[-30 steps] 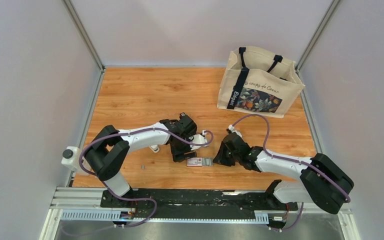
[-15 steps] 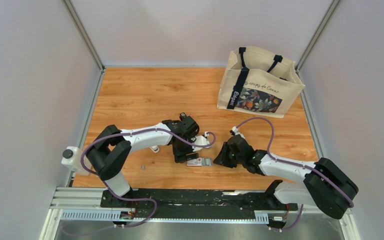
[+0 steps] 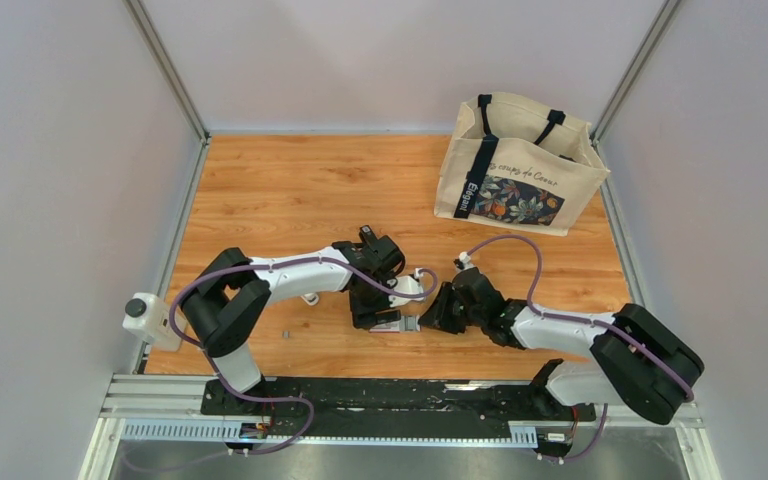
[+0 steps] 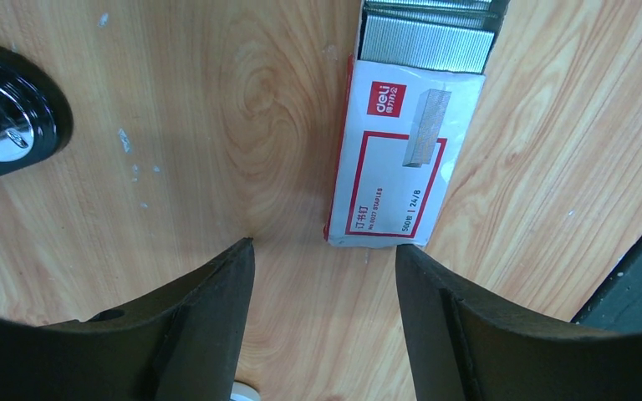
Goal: Unload the staples from the stapler
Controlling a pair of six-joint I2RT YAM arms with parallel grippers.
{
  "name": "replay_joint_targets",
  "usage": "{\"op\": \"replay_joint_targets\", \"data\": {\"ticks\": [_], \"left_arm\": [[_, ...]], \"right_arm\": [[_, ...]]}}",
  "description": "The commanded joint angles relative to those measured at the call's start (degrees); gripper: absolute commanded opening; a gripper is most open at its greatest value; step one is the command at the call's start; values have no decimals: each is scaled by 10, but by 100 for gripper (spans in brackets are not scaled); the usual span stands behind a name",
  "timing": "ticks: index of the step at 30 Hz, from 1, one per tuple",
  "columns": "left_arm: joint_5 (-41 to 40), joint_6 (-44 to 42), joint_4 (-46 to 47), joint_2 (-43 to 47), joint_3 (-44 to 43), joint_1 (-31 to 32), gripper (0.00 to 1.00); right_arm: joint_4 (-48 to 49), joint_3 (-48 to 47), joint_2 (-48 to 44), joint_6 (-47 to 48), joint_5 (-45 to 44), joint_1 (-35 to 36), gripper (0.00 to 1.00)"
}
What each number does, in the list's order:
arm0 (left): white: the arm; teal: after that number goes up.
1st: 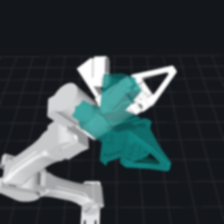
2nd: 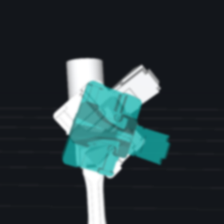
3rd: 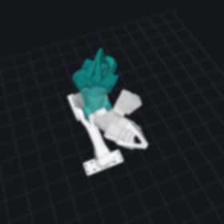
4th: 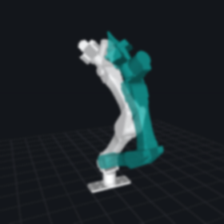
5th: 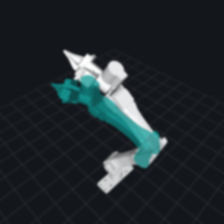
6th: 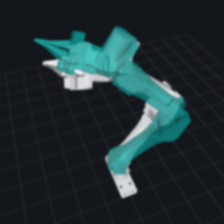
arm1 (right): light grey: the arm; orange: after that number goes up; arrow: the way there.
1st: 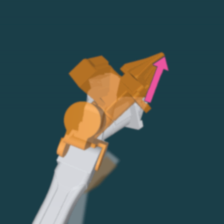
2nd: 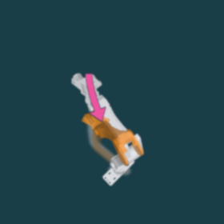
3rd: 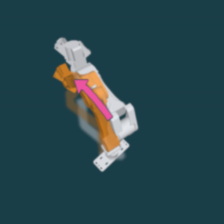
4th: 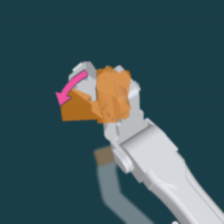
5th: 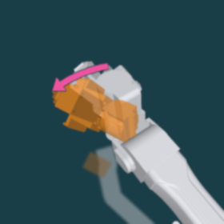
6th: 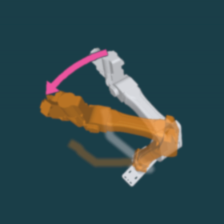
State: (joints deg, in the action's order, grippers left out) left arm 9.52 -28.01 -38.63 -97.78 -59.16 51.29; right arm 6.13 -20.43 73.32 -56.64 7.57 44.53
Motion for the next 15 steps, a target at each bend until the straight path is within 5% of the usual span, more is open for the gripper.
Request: {"op": "replay_joint_targets", "data": {"ticks": [1,15], "left_arm": [[5,-4,-2,-4,-27,5,71],[4,-5,-4,-5,-25,7,70]], "right_arm": [[44,3,7,-7,18,-2,17],[60,-1,32,-8,31,-2,13]]}}
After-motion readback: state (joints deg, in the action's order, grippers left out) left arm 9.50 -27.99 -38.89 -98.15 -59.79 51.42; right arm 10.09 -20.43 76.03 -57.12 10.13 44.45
